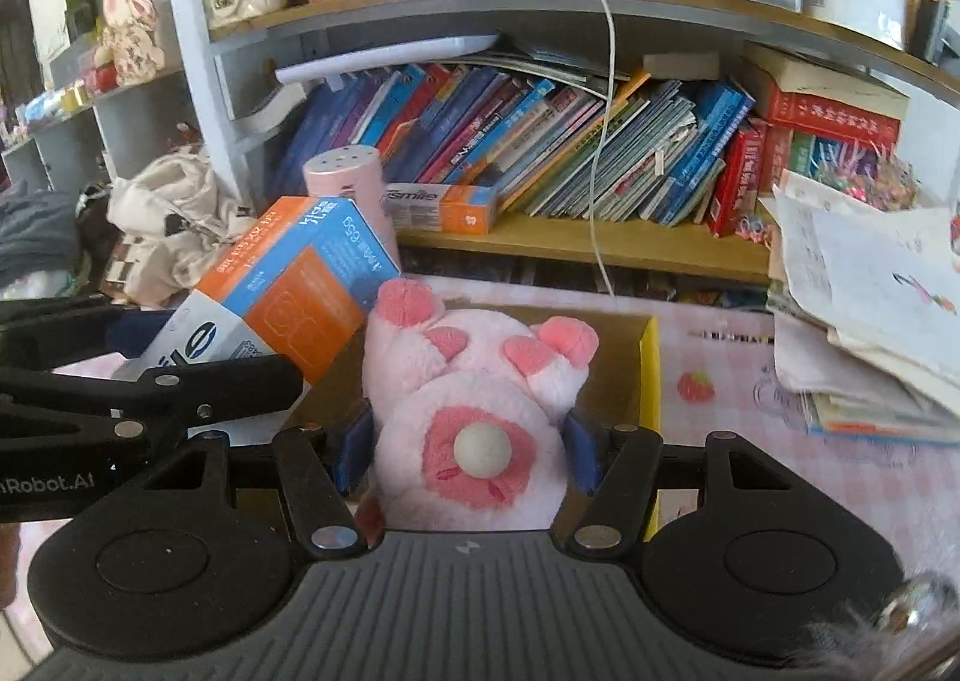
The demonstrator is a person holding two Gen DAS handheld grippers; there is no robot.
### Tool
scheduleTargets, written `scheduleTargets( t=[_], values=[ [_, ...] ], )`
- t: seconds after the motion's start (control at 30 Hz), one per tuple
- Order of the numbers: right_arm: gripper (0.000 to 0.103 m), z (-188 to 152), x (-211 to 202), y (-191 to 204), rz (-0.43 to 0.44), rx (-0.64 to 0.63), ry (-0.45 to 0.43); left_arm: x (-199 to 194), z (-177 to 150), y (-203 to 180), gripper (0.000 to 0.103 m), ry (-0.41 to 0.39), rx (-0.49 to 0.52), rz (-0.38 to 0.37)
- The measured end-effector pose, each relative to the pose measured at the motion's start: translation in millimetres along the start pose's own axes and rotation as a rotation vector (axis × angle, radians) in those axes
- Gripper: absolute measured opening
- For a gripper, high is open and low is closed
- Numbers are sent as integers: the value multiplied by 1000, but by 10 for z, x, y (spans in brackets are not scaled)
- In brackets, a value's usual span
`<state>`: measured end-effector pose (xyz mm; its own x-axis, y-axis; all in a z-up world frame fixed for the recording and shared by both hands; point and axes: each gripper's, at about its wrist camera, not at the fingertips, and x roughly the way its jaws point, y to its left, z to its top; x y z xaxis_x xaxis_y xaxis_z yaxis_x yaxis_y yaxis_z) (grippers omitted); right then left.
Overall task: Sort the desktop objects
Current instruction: 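Carry the plush pig and usmile box over the yellow box with both grippers, then open both grippers to drop the pig and usmile box into the box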
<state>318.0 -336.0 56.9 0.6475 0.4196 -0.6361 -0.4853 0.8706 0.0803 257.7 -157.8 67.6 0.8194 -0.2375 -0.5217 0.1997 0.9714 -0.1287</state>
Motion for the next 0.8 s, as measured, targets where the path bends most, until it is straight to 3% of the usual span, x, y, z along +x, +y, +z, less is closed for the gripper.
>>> scheduleTargets(
  t=[0.3, 0.47, 0.8],
  values=[
    [60, -67, 801, -65, 0, -130, 153, 568, -162, 124, 52, 140, 17, 69],
    [61, -160, 1044, -68, 13, -153, 228, 768, -305, 197, 52, 225, 26, 104],
    [65, -139, 1080, -44, 11, -190, 243, 749, -311, 184, 53, 243, 18, 123]
  ],
)
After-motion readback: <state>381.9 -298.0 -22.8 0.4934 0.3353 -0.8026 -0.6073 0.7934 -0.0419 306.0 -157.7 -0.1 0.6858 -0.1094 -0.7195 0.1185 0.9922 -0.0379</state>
